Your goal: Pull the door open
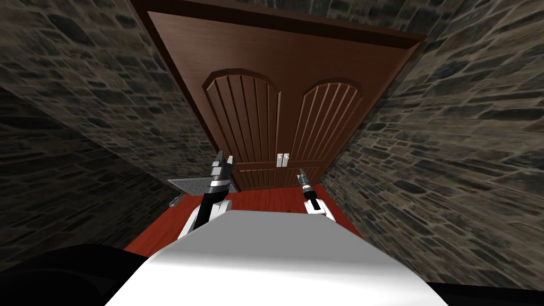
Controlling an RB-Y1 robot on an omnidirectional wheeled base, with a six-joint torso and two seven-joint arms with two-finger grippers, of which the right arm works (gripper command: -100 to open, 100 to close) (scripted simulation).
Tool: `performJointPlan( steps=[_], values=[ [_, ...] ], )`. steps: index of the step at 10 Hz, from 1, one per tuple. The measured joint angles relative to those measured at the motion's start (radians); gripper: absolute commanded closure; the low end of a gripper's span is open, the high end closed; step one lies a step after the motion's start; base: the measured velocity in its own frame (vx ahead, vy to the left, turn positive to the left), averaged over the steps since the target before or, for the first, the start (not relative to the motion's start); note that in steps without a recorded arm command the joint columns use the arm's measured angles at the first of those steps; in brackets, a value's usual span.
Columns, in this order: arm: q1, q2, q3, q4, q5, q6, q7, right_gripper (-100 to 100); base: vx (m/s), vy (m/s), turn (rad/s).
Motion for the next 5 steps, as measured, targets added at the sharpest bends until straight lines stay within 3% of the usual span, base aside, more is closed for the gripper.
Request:
performJointPlan(
  steps=[5],
  values=[
    [-0.049, -0.008, -0.004, 0.092, 0.031, 0.007, -0.055, -100, 0.194, 0.011, 0.089]
  ],
)
